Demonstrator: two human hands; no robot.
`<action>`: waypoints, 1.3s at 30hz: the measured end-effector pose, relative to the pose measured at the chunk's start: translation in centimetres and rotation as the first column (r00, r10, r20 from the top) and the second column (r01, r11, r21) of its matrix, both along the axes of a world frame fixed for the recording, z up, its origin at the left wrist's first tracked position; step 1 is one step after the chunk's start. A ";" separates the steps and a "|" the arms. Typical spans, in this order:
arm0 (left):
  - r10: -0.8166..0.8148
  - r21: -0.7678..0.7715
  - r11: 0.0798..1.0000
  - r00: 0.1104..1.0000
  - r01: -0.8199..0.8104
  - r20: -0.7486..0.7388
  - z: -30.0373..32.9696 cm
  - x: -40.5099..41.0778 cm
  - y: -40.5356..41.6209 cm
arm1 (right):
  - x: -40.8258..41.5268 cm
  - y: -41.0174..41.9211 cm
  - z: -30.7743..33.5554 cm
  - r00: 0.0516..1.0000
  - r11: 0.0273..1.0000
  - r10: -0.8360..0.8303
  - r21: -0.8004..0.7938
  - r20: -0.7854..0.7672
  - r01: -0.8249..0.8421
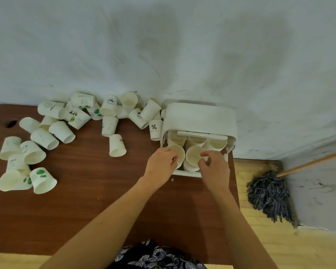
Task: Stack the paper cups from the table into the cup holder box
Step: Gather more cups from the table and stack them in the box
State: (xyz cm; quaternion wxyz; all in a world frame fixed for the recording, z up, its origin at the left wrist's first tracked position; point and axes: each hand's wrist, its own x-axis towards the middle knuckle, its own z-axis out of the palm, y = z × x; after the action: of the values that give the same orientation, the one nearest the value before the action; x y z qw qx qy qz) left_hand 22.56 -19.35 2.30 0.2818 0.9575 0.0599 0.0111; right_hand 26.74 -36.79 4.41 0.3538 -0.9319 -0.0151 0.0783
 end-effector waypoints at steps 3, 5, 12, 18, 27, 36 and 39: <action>0.064 -0.027 0.998 0.998 -0.063 0.023 0.0 -0.4 1.5 | -0.6 2.1 -0.1 0.997 0.996 0.053 0.068 0.057 -0.056; 0.109 -0.028 0.994 0.994 -0.109 0.008 0.0 -1.1 3.6 | -1.1 4.3 -0.4 0.991 0.990 0.115 0.072 0.068 -0.120; 0.318 0.063 0.948 0.933 -0.311 -0.171 -0.8 -6.3 14.5 | -3.5 13.8 -2.4 0.940 0.942 0.336 0.001 -0.059 -0.336; 0.502 0.120 0.864 0.823 -0.489 -0.265 -2.6 -11.3 23.9 | -5.9 21.2 -4.0 0.892 0.906 0.406 -0.038 -0.200 -0.421; 0.631 0.316 0.774 0.619 -0.549 -0.468 -6.4 -17.3 34.6 | -9.2 28.9 -6.6 0.898 0.942 0.308 -0.029 -0.315 -0.334; 0.482 0.064 0.850 0.724 -0.523 -0.494 -8.4 -16.5 38.0 | -9.1 32.4 -9.3 0.868 0.999 -0.029 -0.033 -0.495 0.014; 0.386 -0.089 0.871 0.786 -0.483 -0.483 -8.3 -15.4 38.0 | -8.3 33.6 -9.9 0.807 0.971 -0.196 0.006 -0.558 0.239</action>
State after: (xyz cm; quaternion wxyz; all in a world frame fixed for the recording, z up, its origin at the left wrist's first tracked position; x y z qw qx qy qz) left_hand 7.14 18.67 -6.04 0.3481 0.8586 0.3441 -0.1524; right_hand 18.49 -3.20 -5.47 0.3846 -0.8508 0.1917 0.3026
